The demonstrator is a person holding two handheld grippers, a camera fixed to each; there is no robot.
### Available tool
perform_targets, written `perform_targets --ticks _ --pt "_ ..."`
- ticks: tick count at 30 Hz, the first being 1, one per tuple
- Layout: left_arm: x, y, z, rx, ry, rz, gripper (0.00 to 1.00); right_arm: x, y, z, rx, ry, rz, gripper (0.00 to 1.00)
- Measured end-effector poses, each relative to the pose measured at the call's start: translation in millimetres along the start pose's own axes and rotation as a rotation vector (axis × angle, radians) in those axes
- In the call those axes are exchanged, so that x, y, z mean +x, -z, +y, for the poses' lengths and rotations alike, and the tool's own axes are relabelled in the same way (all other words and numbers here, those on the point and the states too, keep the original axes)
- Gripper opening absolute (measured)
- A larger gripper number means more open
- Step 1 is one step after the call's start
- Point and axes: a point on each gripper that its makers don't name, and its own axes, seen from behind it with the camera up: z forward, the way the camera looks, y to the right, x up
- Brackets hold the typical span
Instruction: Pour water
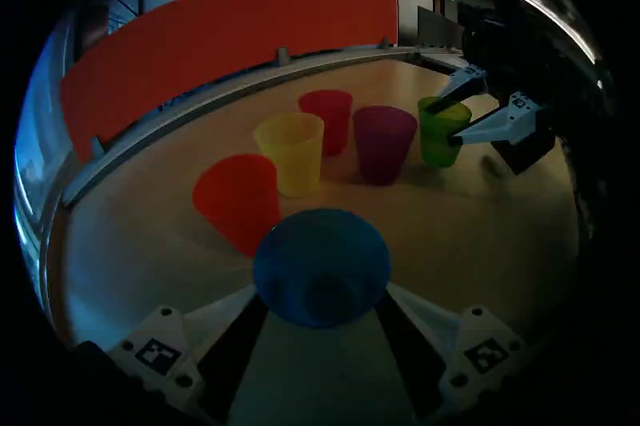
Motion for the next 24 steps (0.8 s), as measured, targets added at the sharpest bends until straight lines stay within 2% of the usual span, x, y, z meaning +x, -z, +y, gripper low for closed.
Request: perform_targets --ticks 9,24 --pt "-10 4.9 0.2 0.001 0.012 -0.012 0.87 -9 -5.6 1 -0.004 -0.005 -0.009 0.90" --pt "-17 17.6 4.4 0.003 0.023 -0.014 0.87 -15 -2.6 1 -0.015 -0.006 -0.007 0.91"
